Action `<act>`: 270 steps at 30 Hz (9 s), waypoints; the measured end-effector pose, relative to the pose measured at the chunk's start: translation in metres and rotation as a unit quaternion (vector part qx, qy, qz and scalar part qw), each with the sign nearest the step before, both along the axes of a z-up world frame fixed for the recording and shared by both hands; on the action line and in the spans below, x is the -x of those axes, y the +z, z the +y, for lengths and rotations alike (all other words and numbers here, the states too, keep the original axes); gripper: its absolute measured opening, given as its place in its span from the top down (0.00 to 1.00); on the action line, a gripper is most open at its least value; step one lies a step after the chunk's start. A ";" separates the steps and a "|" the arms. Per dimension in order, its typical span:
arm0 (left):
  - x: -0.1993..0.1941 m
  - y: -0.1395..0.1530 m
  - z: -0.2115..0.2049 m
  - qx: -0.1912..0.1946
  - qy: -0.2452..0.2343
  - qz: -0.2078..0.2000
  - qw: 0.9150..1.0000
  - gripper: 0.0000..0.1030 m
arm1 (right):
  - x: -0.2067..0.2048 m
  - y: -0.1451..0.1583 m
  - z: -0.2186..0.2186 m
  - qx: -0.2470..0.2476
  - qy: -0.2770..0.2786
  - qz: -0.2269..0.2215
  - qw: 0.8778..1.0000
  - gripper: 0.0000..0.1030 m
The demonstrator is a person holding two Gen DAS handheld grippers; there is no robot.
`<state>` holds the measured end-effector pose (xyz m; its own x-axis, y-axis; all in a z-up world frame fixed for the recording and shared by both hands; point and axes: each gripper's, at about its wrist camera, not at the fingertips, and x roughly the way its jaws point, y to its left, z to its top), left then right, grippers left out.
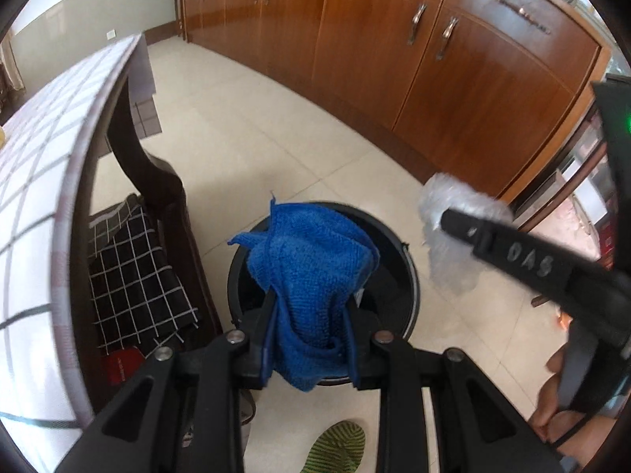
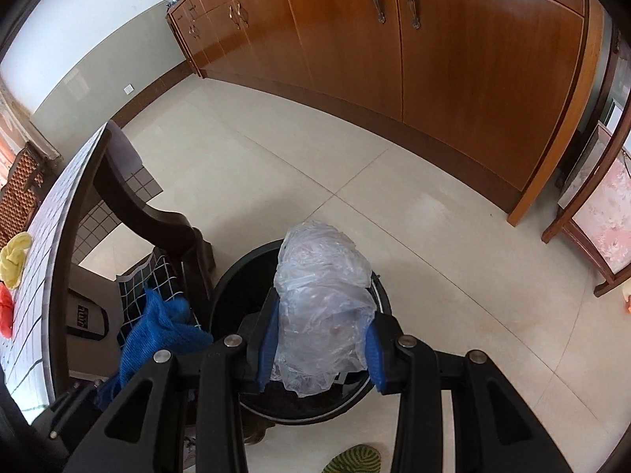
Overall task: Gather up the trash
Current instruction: 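Carry the blue towel and plastic bag toward the black bucket, then open the left tool over the bucket while right tool releases the plastic bag, then move both open tools back over the table toward the red bag and yellow cloth, then grasp the red plastic bag with left tool while right tool grasps yellow cloth, then carry the red bag and yellow cloth over the black bucket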
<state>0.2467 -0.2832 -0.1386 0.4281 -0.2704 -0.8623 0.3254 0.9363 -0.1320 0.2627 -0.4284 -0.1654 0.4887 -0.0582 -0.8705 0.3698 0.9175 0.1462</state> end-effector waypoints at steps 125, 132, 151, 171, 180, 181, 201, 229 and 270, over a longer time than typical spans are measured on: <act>-0.060 0.056 0.393 0.000 0.308 -0.115 0.944 0.45 | -0.117 0.057 0.405 -0.022 0.282 -0.092 0.955 0.29; -0.072 0.055 0.398 0.001 0.308 -0.116 0.944 0.63 | -0.129 0.059 0.417 -0.025 0.297 -0.095 0.950 0.29; -0.101 0.065 0.426 0.023 0.345 -0.127 0.930 0.66 | -0.196 0.049 0.476 -0.070 0.310 -0.084 0.944 0.22; -0.076 0.083 0.392 0.021 0.295 -0.160 0.942 0.66 | -0.143 0.073 0.427 -0.056 0.332 -0.110 0.935 0.73; -0.039 0.095 0.350 0.023 0.249 -0.178 0.952 0.66 | -0.079 0.079 0.358 -0.042 0.325 -0.104 0.939 0.73; -0.032 0.097 0.344 0.024 0.244 -0.181 0.952 0.66 | -0.072 0.080 0.351 -0.042 0.323 -0.106 0.940 0.73; 0.036 0.108 0.259 0.030 0.195 -0.175 0.965 0.66 | 0.014 0.097 0.236 -0.051 0.275 -0.156 0.947 0.73; 0.060 0.109 0.158 0.030 0.102 -0.158 0.982 0.66 | 0.044 0.097 0.153 -0.061 0.197 -0.167 0.964 0.73; 0.044 0.071 0.043 0.039 0.005 -0.083 0.996 0.66 | 0.064 0.065 0.037 -0.058 0.040 -0.116 0.991 0.72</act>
<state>0.2031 -0.2403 -0.0681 0.5660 -0.3295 -0.7557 0.3398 0.9284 -0.1503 0.1990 -0.3919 -0.1006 0.6761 0.0819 -0.7322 0.2407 0.9147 0.3246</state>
